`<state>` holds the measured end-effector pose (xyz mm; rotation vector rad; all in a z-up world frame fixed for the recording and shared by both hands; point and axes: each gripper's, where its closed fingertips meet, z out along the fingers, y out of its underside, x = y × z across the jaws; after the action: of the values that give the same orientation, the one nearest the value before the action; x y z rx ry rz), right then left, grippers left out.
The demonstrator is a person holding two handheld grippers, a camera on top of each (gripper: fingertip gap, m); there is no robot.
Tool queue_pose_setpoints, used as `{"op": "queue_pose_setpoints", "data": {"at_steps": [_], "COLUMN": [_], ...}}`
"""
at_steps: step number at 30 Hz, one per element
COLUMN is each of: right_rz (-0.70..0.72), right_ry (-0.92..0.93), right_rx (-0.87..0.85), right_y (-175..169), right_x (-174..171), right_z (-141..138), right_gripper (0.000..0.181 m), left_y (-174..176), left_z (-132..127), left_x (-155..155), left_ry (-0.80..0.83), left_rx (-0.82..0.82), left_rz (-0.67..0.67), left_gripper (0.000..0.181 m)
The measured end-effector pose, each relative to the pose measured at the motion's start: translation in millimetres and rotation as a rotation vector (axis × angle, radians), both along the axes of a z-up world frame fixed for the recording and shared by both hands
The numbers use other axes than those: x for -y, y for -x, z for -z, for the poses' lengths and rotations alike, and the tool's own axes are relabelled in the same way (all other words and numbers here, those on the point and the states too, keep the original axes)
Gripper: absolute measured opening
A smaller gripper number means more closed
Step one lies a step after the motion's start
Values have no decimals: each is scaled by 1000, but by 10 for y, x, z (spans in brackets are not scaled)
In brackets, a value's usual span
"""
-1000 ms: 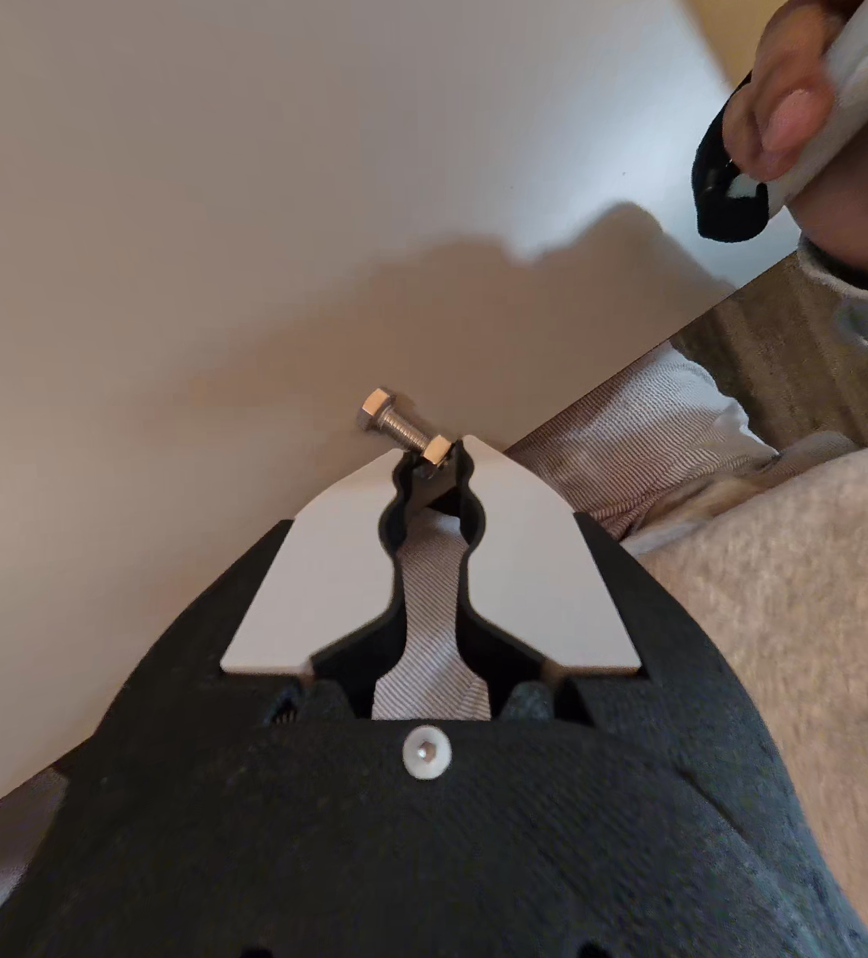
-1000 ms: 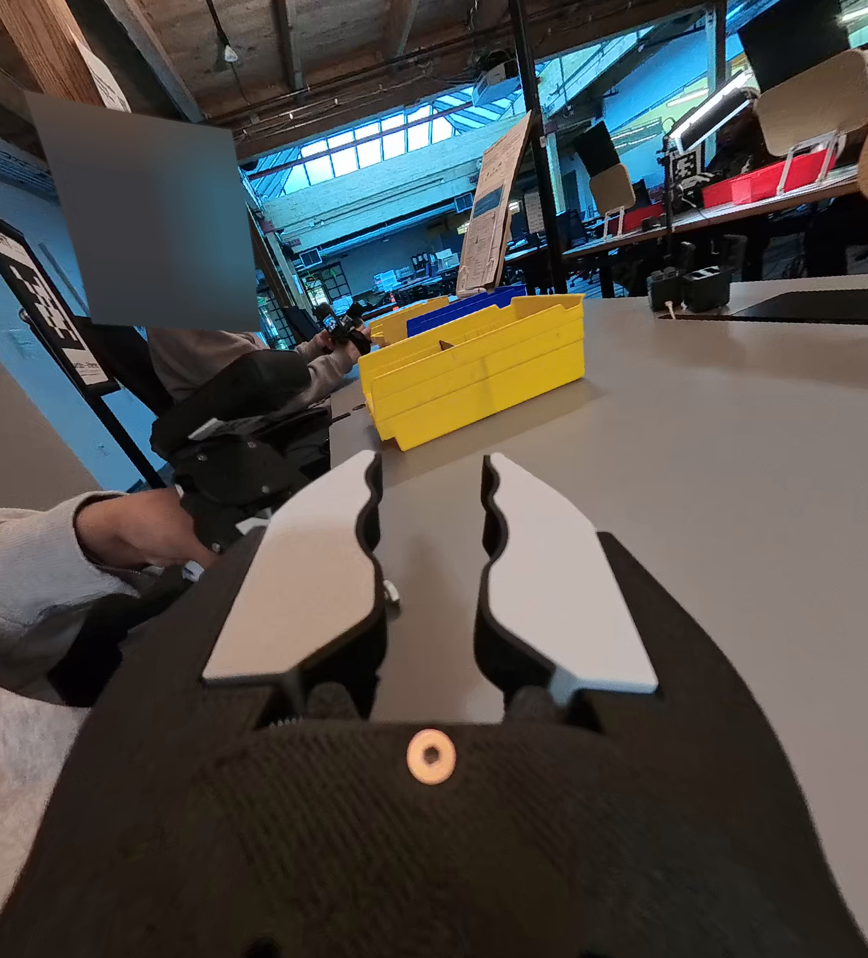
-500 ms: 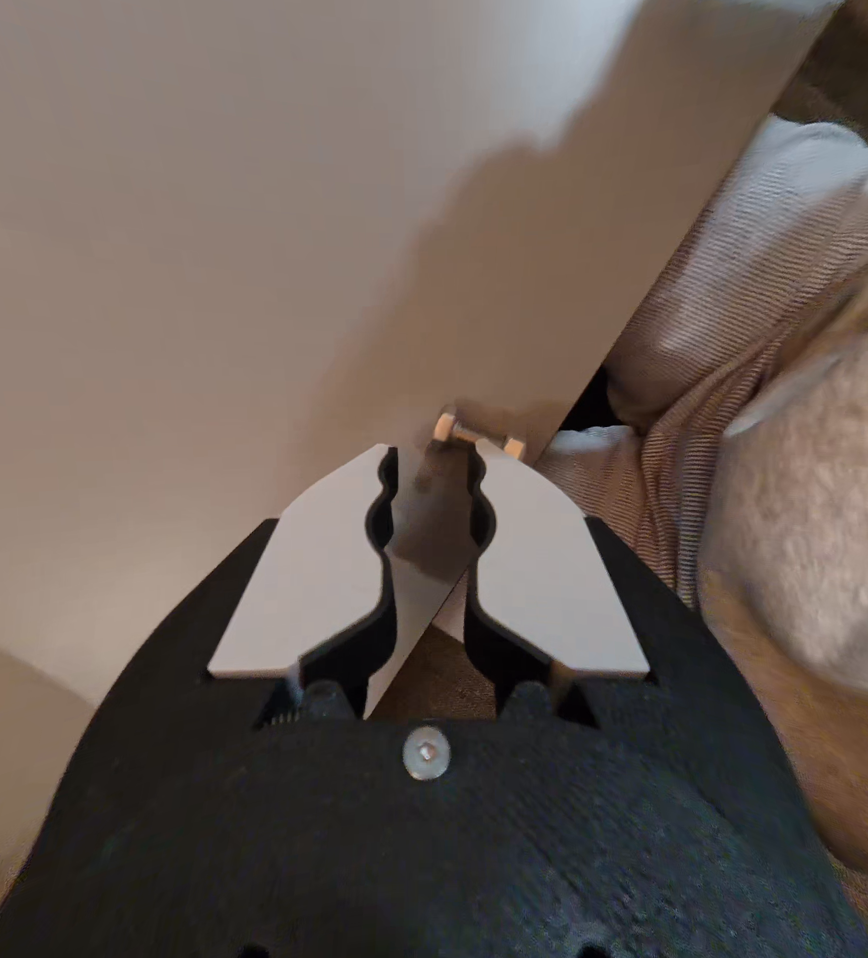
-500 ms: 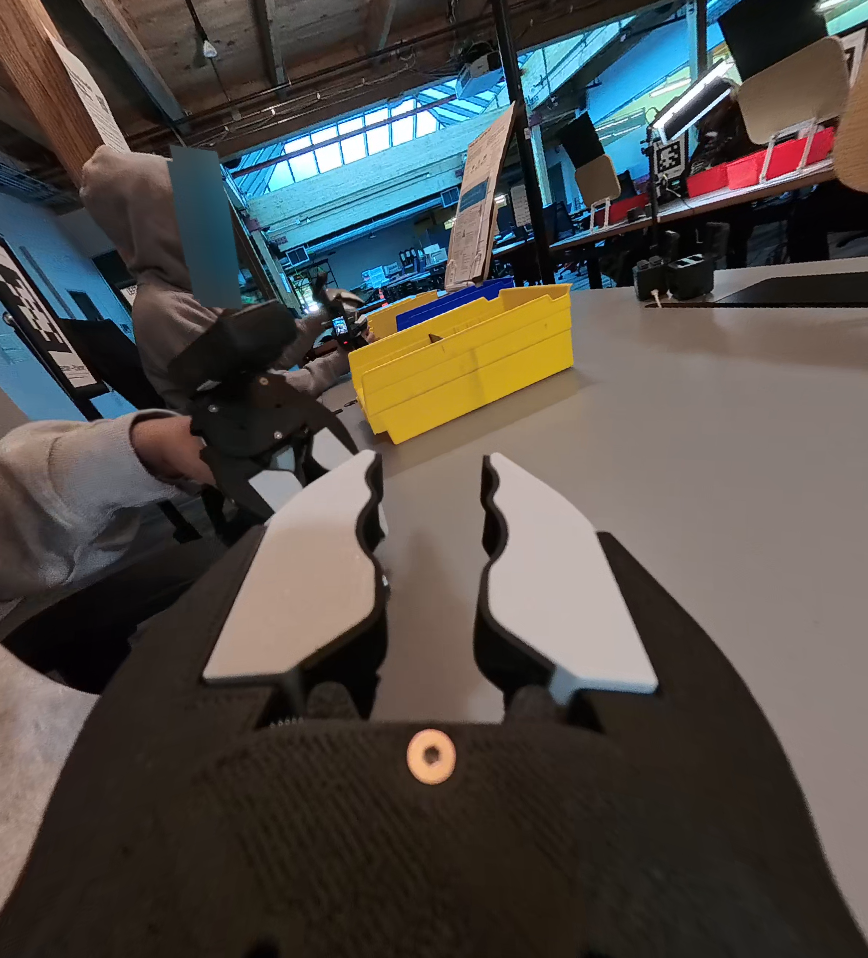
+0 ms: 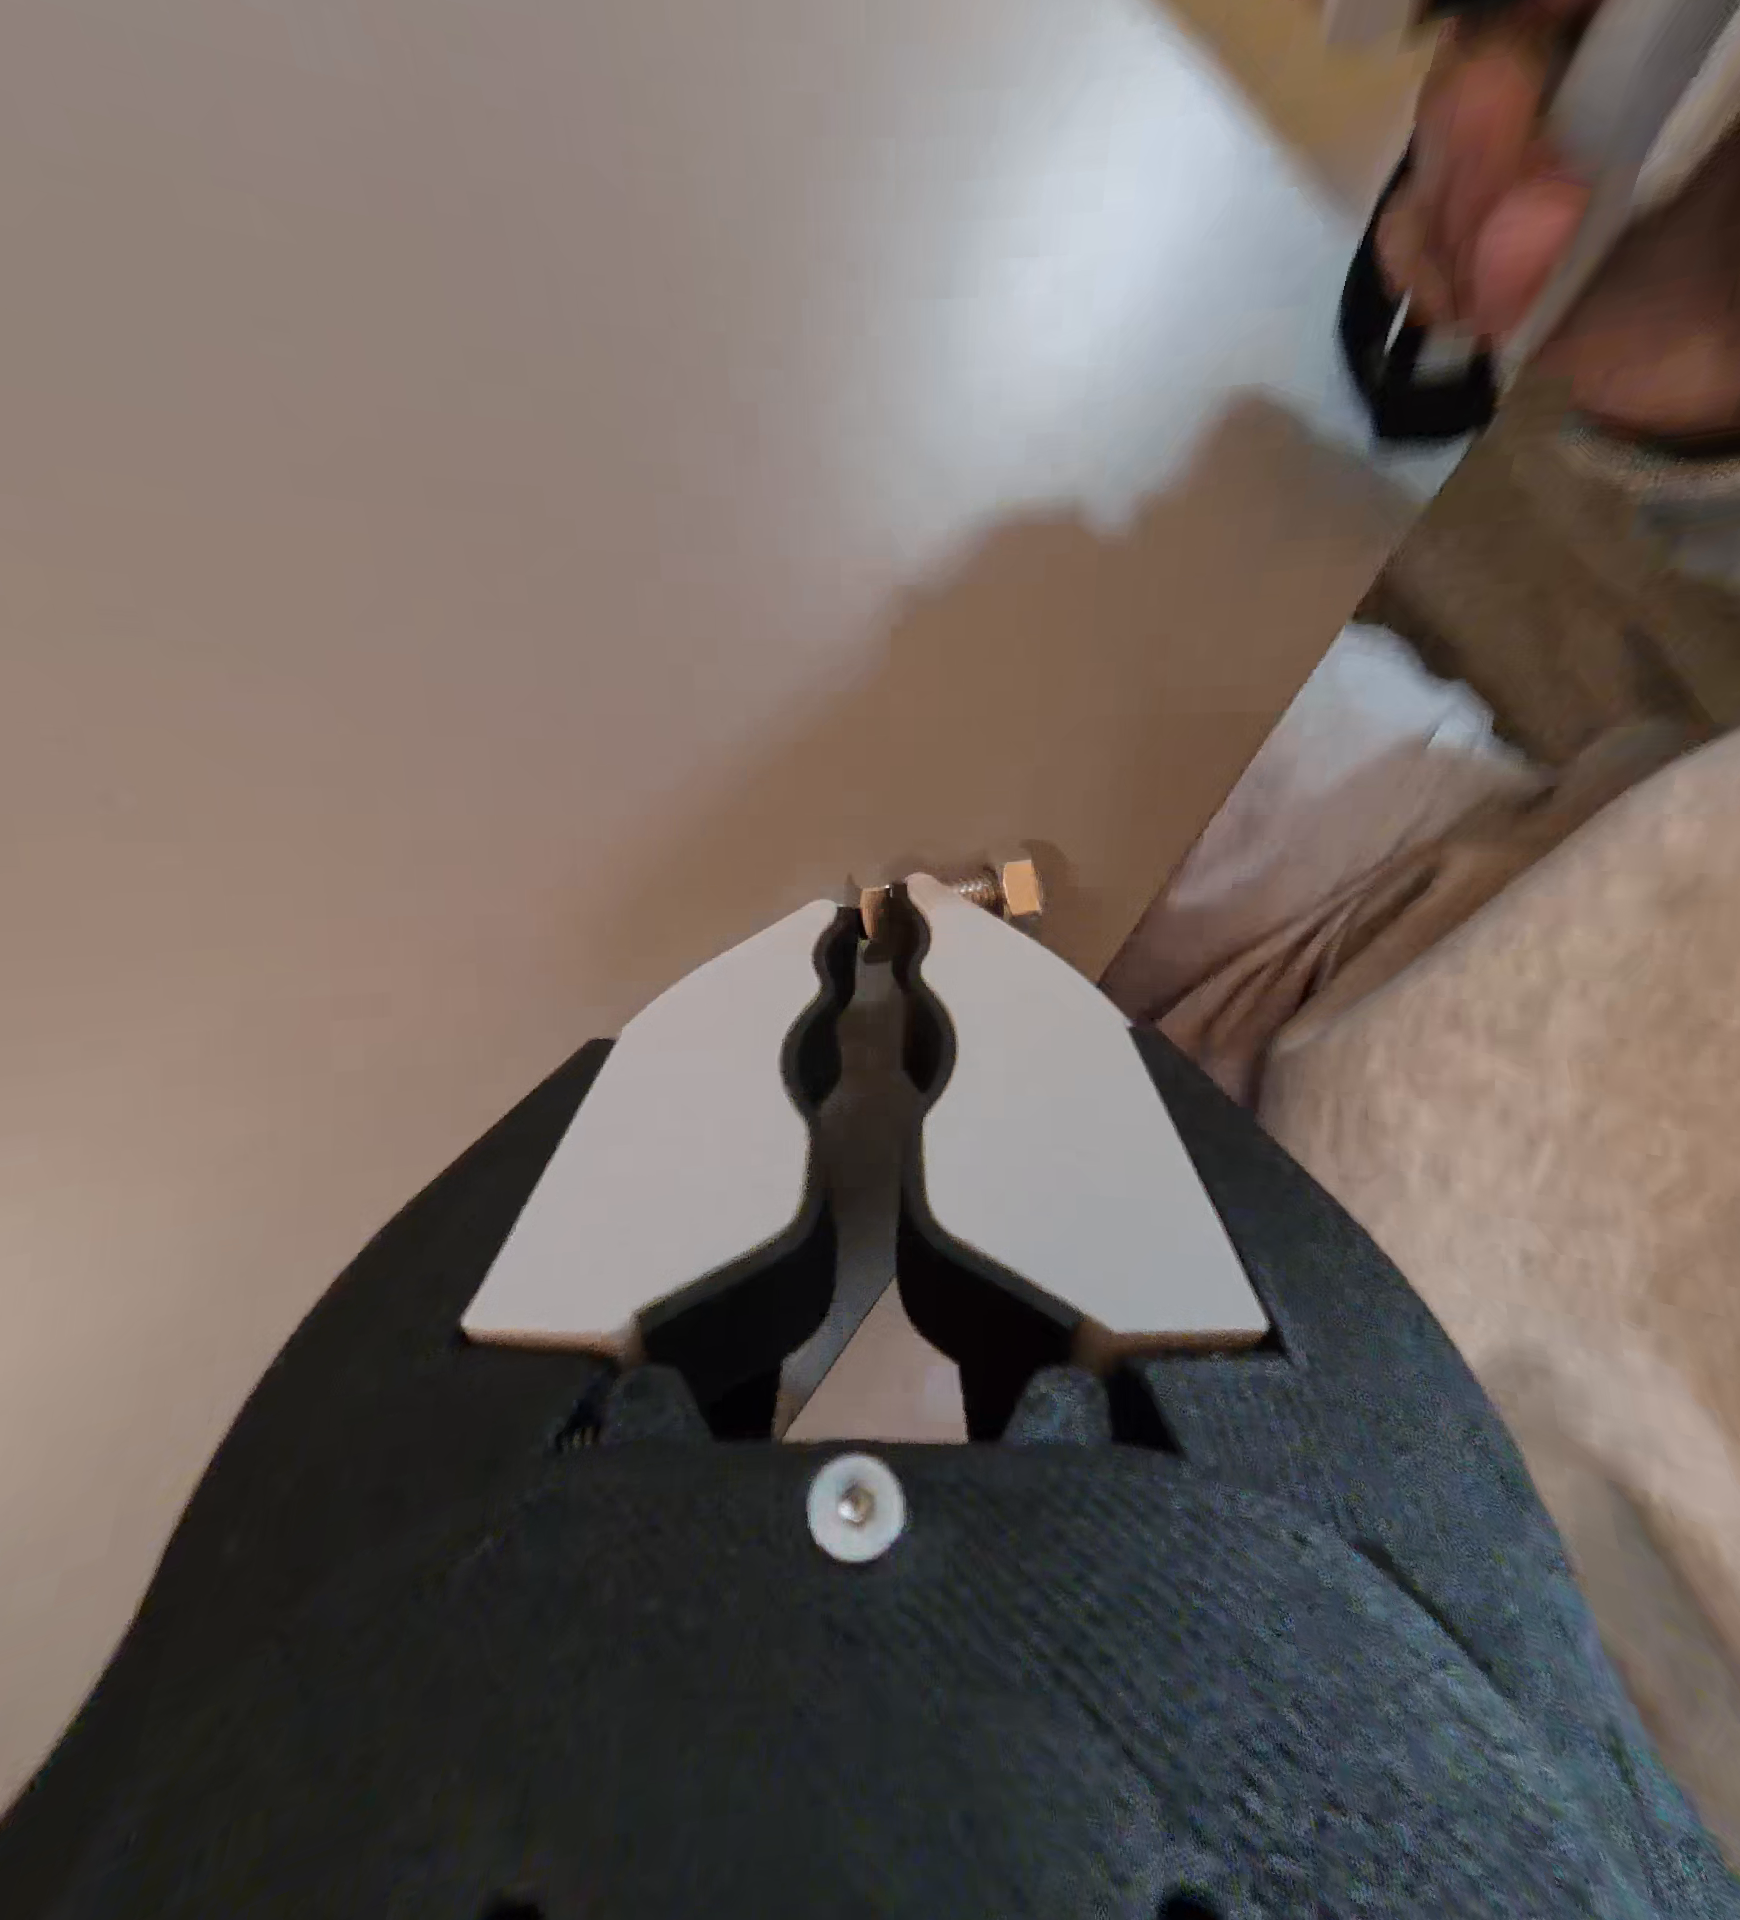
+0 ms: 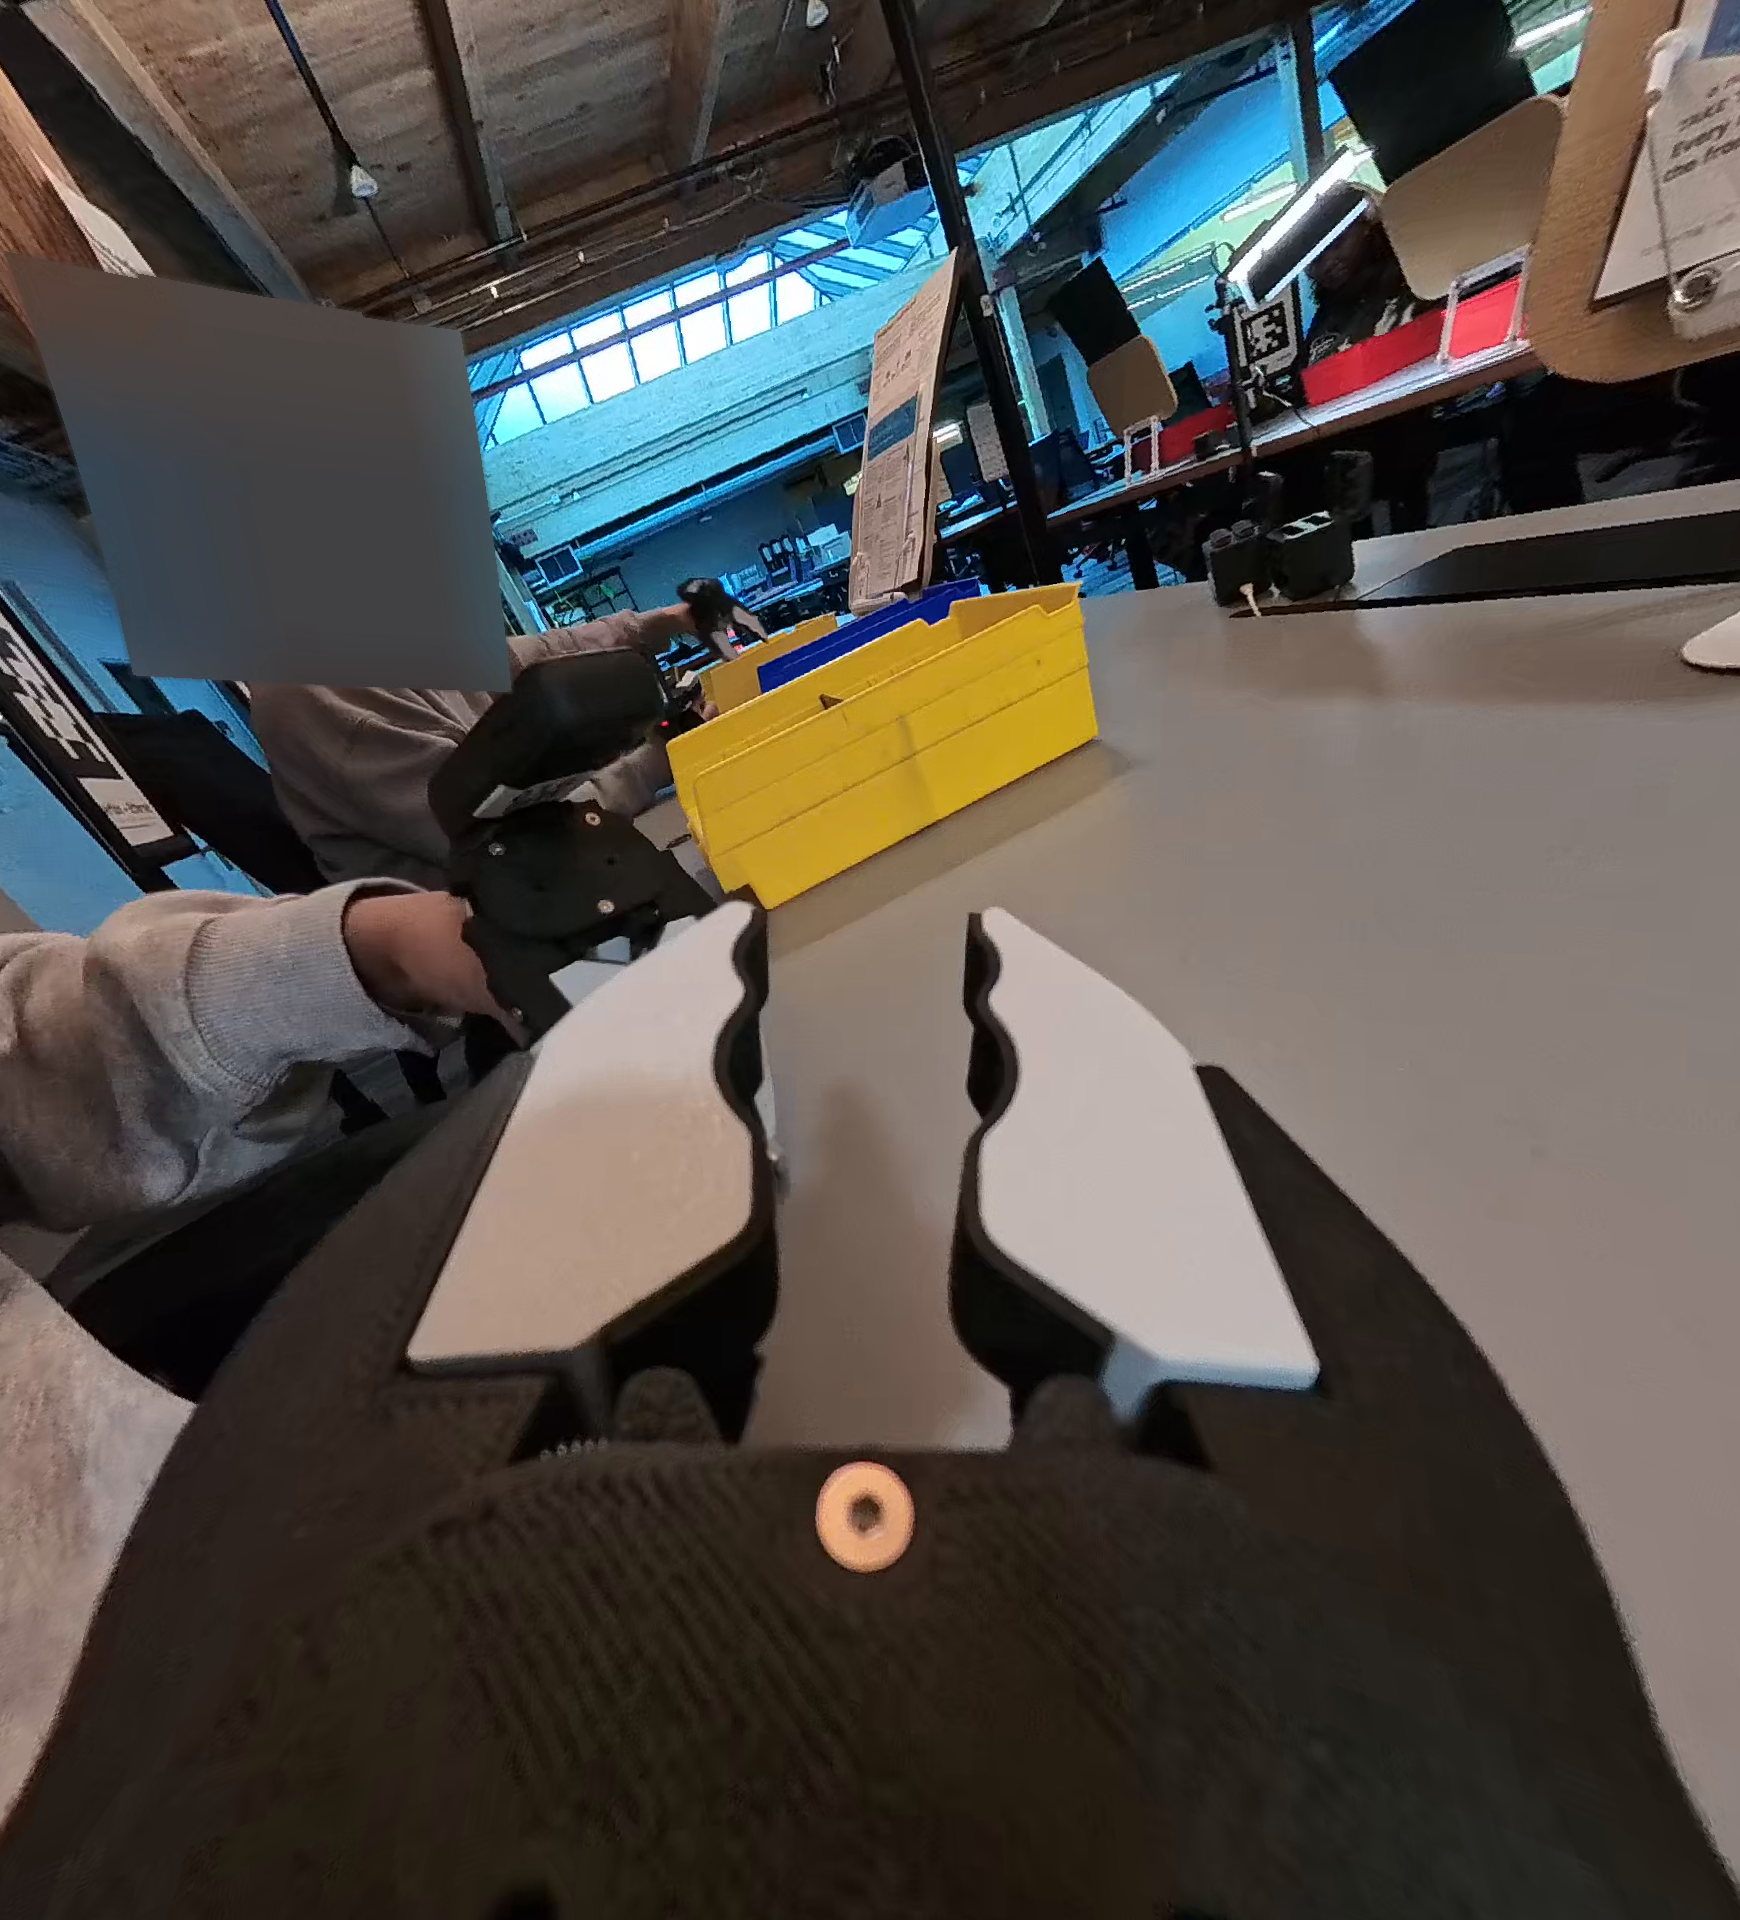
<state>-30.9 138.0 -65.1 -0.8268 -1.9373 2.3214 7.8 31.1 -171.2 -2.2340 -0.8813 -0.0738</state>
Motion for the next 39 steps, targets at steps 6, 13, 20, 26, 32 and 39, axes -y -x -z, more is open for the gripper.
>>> {"op": "queue_pose_setpoints", "data": {"at_steps": [6,13,20,26,32,39], "right_rz": [10,-17,-2,30,12,-87], "right_ry": [-30,-165,-224,-228,-242,-141], "right_rx": [-34,-182,-292,-326,-272,-150], "right_y": [-4,-106,-171,-142,-83,-68], "right_x": [7,116,156,93,53,-23], "right_z": [3,68,48,-5,53,2], "right_gripper": [36,31,28,18,17,17], "left_y": [353,321,237,249,248,189], "left_z": [-548,-954,-1035,-1042,-1116,-1002], "left_x": [-168,-662,-1050,-1070,-947,-957], "left_ry": [-589,-1042,-1169,-1212,-1288,-1153], "left_rx": [142,384,509,489,322,210], "left_rz": [-339,-333,-263,-239,-178,-106], "left_gripper": [8,8,8,7,30,27]}}
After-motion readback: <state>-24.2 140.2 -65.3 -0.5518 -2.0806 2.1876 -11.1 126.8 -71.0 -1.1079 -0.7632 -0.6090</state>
